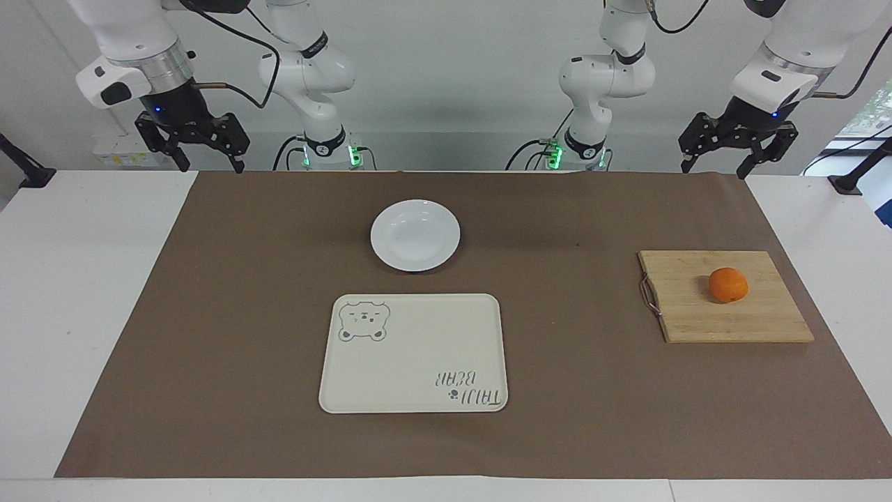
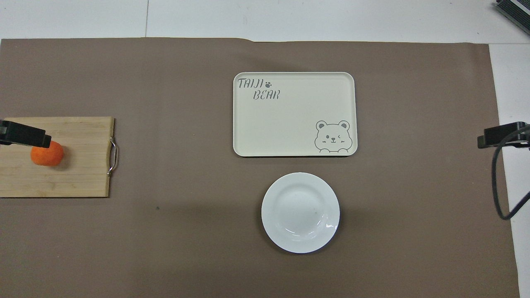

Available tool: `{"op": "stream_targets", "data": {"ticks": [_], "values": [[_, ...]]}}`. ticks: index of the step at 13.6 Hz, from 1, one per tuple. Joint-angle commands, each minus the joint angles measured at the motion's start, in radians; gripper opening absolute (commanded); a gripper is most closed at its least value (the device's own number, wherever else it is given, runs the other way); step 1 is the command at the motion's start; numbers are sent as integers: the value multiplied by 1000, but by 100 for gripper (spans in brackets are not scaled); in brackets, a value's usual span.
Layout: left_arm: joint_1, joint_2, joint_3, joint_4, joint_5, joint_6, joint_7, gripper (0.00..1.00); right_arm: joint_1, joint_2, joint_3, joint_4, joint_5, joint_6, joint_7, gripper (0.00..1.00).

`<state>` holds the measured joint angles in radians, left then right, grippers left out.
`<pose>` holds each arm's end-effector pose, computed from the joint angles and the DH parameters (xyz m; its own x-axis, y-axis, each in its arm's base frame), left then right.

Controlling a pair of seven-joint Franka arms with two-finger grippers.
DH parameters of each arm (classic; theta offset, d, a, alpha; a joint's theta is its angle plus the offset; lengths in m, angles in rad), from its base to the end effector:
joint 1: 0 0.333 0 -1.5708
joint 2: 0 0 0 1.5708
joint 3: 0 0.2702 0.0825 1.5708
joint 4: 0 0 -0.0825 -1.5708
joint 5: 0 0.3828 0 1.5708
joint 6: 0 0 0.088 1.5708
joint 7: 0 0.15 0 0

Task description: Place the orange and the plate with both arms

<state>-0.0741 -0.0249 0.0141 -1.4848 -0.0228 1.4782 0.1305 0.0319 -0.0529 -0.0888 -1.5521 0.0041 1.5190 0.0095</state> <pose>0.5366 -0.0357 0.5812 0.9813 -0.1914 0.0212 -0.1918 -0.9812 0.0204 0.5341 -0.0308 0.5685 0.9976 -0.0661 0.0195 -0.0659 -0.9978 -0.0090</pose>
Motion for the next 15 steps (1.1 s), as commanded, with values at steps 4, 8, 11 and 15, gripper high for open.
{"op": "stream_targets", "data": {"ticks": [4, 8, 11, 15], "values": [[7, -24, 0, -31, 0, 17, 1, 100, -6, -11, 9, -13, -18, -2, 15, 100], [25, -33, 0, -54, 0, 46, 3, 100, -6, -10, 9, -13, -18, -2, 15, 100], [37, -33, 0, -68, 0, 65, 6, 100, -6, -12, 9, -13, -18, -2, 15, 100], [65, -39, 0, -101, 0, 86, 64, 100, -6, -10, 9, -13, -18, -2, 15, 100]]}}
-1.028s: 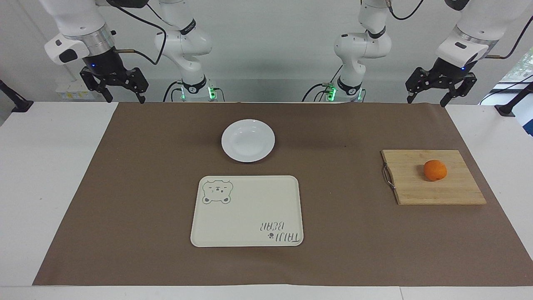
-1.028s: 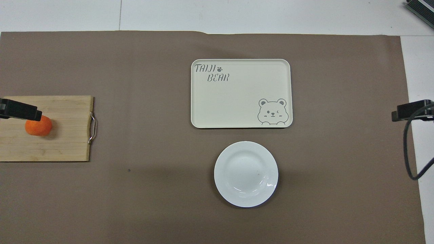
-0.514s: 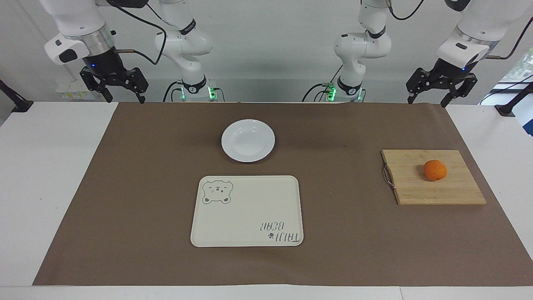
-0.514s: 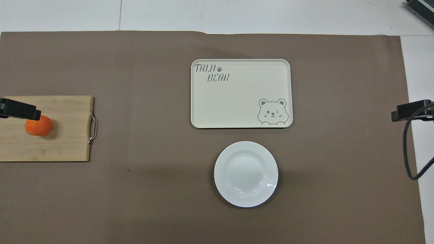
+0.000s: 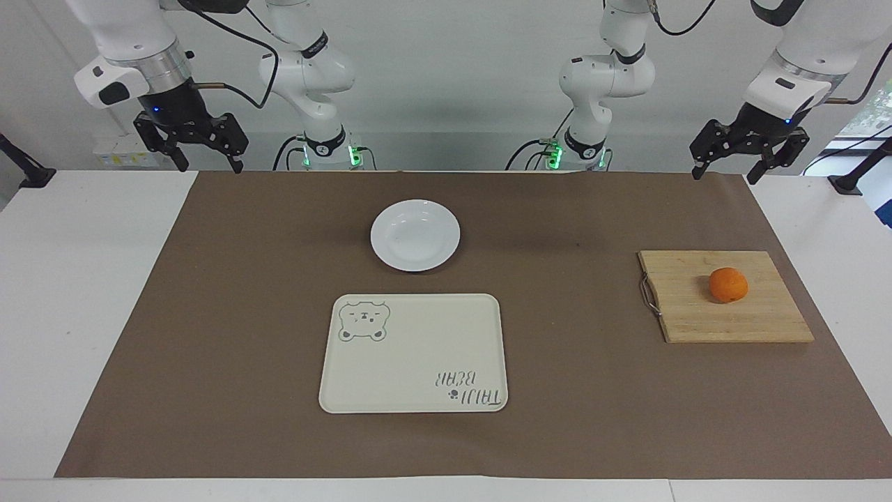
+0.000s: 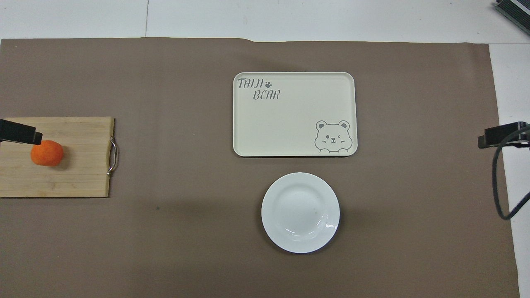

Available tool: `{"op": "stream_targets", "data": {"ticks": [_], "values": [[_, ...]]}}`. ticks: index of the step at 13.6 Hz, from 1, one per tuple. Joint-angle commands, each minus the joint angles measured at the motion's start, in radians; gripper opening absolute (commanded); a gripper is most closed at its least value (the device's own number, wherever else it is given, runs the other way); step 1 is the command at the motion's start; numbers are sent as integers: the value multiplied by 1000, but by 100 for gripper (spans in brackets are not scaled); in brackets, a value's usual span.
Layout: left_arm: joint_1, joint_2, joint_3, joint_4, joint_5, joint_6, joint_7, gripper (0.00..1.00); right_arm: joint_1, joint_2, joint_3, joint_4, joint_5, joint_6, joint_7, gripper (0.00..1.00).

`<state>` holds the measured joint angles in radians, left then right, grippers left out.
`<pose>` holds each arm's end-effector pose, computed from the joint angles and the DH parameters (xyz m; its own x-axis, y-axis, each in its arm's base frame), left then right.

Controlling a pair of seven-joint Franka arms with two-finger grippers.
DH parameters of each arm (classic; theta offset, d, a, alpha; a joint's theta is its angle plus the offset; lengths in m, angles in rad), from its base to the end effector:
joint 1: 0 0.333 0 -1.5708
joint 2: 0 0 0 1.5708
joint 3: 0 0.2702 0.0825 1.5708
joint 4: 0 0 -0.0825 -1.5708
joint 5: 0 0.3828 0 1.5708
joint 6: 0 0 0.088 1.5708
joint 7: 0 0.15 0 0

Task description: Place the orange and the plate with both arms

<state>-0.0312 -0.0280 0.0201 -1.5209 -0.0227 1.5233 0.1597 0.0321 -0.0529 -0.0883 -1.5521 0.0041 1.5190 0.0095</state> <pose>0.5426 -0.0094 0.5702 0.9847 -0.1710 0.0337 -0.1716 -0.9850 0.0181 0.5341 -0.0304 0.5685 0.9977 -0.0654 0.0195 -0.0652 -0.9978 -0.0089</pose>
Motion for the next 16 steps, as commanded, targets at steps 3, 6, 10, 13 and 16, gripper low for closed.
{"op": "stream_targets", "data": {"ticks": [3, 6, 10, 13, 16], "values": [[82, -35, -3, -140, 0, 109, 133, 100, -6, -12, 8, -13, -18, -2, 15, 100], [154, -30, -5, -272, 0, 279, 239, 100, -6, -10, 8, -13, -18, -2, 15, 100], [218, 11, -5, -354, 0, 416, 307, 100, -6, -11, 8, -13, -18, -2, 15, 100], [253, 65, -5, -413, 0, 546, 336, 100, -6, -11, 8, -13, -18, -2, 15, 100], [299, 164, -5, -433, -2, 619, 403, 100, -6, -10, 8, -13, -18, -2, 15, 100]]}}
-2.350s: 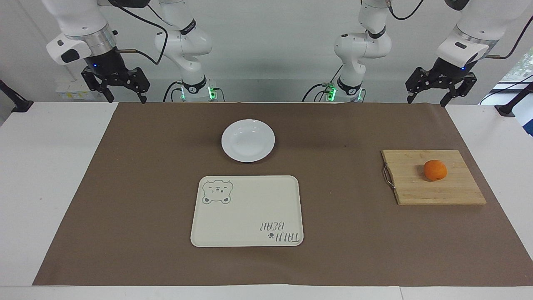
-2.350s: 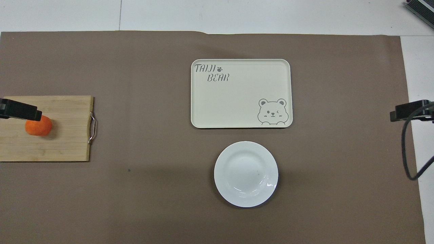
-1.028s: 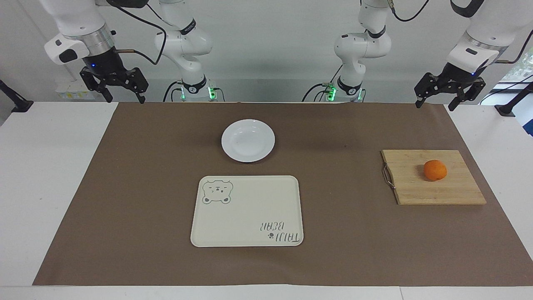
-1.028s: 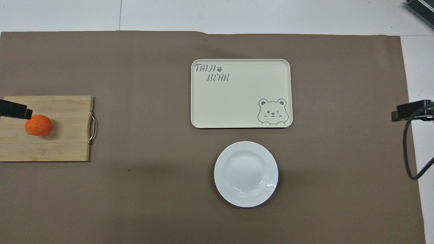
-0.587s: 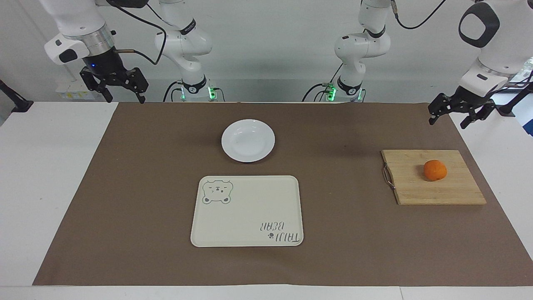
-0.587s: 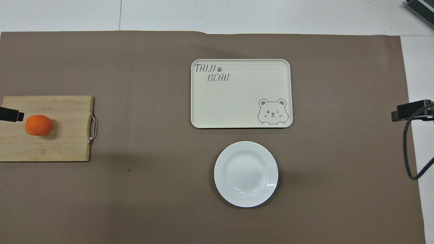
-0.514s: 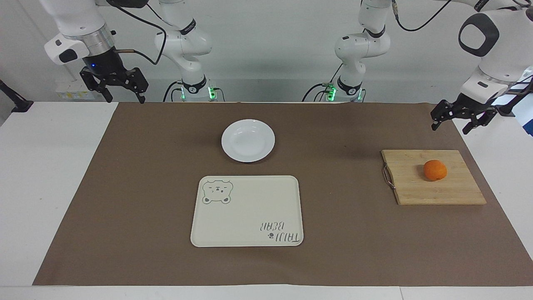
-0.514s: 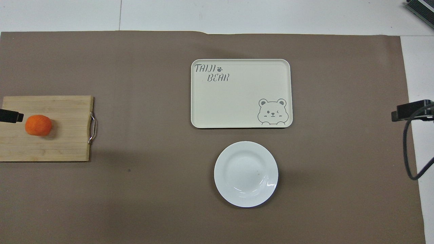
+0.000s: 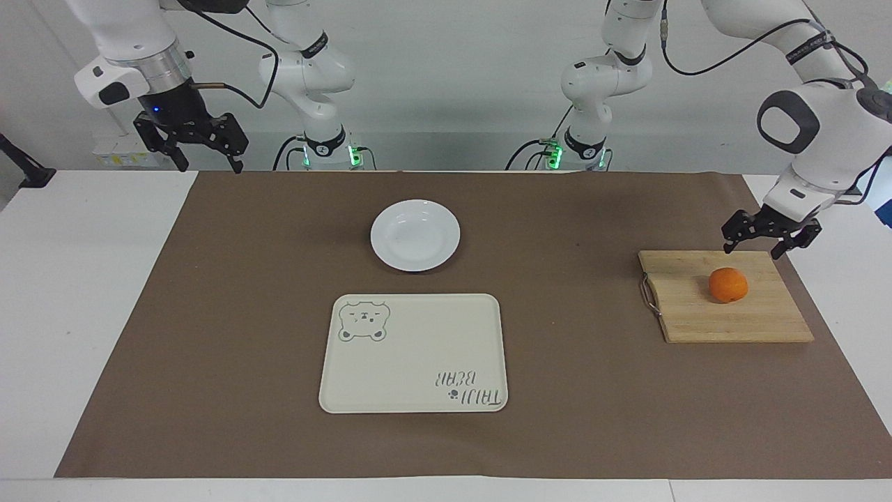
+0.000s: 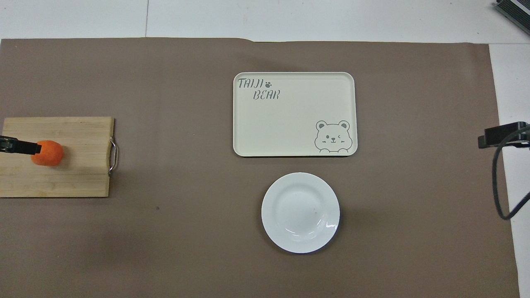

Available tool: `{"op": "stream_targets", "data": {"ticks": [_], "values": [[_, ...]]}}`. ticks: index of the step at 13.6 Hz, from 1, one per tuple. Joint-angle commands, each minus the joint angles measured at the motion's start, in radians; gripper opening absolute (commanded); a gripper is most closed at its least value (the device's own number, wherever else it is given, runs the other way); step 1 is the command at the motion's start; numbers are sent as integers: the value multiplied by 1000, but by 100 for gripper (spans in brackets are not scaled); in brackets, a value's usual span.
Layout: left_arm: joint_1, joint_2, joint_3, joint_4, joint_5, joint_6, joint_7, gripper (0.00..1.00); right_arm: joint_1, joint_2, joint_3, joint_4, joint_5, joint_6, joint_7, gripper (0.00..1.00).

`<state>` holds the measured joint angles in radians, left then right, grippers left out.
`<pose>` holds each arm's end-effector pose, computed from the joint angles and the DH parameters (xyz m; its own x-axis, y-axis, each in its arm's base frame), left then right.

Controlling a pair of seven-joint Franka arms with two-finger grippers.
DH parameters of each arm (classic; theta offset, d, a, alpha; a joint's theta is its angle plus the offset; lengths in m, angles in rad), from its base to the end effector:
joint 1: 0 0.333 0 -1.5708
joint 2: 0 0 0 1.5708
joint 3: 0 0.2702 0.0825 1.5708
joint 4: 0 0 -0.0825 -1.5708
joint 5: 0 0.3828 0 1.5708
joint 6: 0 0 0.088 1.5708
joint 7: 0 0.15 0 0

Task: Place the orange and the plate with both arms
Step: 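Close the left gripper around the orange on the cutting board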

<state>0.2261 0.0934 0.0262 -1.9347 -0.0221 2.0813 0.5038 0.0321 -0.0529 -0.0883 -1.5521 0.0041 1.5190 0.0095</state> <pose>0.5651 0.1436 0.3543 0.9695 -0.2390 0.0549 -0.2388 -0.9710 -0.0104 0.5341 -0.0304 0.5685 0.9977 -0.0654 0.0195 -0.0652 -0.9978 -0.0089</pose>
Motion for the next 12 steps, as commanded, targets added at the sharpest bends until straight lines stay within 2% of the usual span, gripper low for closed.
{"op": "stream_targets", "data": {"ticks": [1, 5, 12], "values": [[50, 55, -11, -38, -4, 97, 64, 100, -6, -11, 8, -13, -18, -2, 15, 100], [44, 83, -11, -134, -7, 247, 64, 100, -6, -11, 8, -13, -18, -2, 15, 100], [36, 109, -11, -141, -9, 276, 61, 100, -6, -10, 8, -13, -18, -2, 15, 100]]}}
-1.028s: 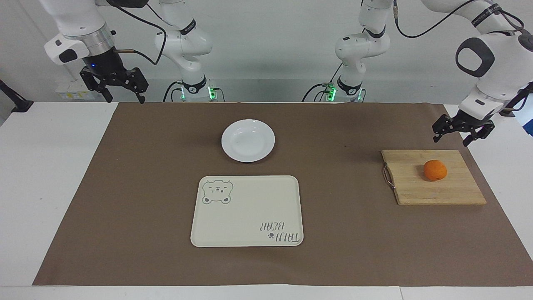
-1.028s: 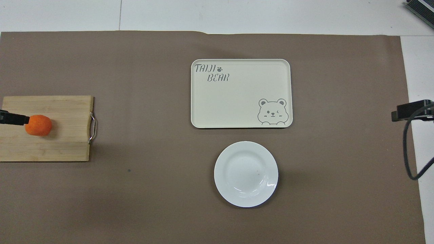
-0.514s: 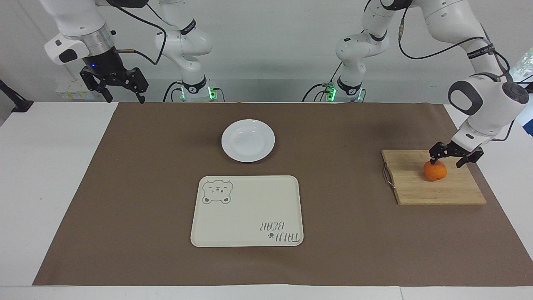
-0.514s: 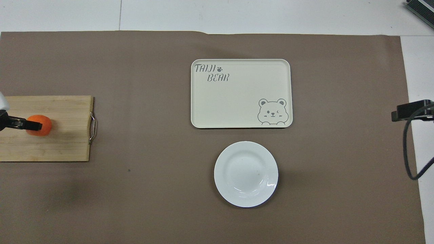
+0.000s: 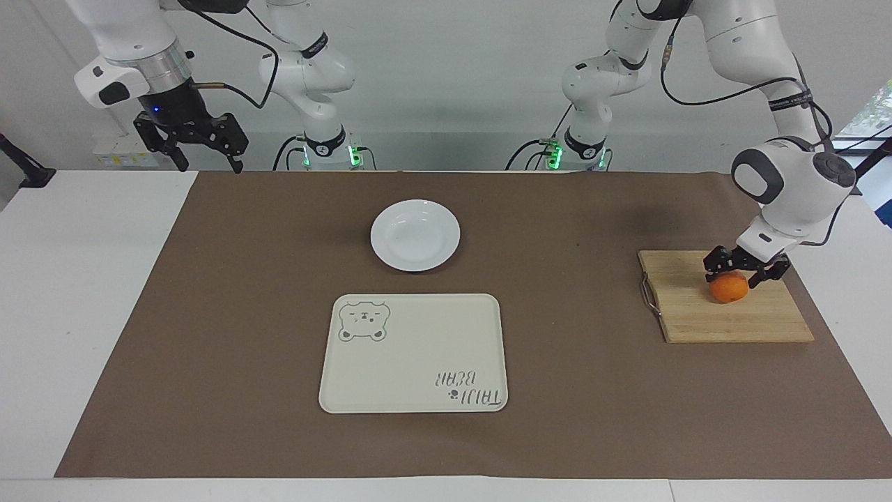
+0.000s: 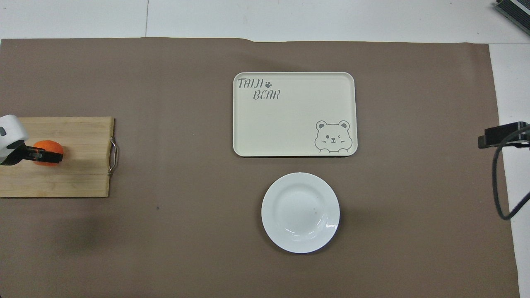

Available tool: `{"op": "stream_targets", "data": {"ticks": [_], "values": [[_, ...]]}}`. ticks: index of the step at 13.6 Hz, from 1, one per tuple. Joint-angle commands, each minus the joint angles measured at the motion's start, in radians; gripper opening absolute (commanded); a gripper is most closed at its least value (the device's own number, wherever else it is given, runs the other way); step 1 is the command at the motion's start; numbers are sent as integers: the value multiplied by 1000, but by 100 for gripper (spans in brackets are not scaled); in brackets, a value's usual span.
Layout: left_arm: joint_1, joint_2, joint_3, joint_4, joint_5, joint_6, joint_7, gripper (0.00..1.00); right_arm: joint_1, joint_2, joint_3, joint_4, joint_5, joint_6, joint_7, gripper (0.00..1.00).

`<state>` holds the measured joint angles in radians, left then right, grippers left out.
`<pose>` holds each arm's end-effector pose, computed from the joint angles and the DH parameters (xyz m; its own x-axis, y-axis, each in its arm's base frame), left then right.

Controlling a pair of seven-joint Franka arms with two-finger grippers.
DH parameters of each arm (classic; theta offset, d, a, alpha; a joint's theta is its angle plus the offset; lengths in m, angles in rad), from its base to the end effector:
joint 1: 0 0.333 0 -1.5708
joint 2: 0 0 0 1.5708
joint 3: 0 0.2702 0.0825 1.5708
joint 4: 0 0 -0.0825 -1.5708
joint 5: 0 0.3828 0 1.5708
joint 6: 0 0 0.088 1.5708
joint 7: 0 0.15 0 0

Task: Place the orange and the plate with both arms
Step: 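Lift the orange with the left gripper and carry it over the plate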

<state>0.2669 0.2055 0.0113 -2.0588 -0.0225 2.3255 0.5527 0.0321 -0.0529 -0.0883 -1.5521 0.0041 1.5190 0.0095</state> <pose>0.5580 0.1583 0.2551 0.9645 -0.2571 0.0599 -0.2564 -0.9664 -0.0193 0.5341 -0.0304 0.5685 0.9977 -0.0654 0.0195 -0.0652 -0.9978 -0.0089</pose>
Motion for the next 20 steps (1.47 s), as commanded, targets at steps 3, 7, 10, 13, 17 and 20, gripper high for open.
{"op": "stream_targets", "data": {"ticks": [3, 7, 10, 13, 17, 20], "values": [[-6, 0, 4, -15, -8, 57, 13, 48, -6, -12, 8, -13, -18, -2, 15, 100], [-8, 9, 4, 26, -8, 61, 12, 0, -6, -11, 8, -13, -18, -3, 15, 100], [-26, -12, -4, 39, -8, 43, 7, 0, -6, -12, 8, -13, -18, -3, 15, 100], [-109, -46, -5, 37, -8, 8, 1, 0, -6, -12, 8, -13, -18, -2, 15, 100], [-306, -51, -4, 26, -8, 5, -166, 0, -6, -10, 8, -13, -18, -2, 15, 100], [-472, -57, -5, 25, -8, 0, -293, 0, -6, -11, 8, -13, -18, -2, 15, 100]]}}
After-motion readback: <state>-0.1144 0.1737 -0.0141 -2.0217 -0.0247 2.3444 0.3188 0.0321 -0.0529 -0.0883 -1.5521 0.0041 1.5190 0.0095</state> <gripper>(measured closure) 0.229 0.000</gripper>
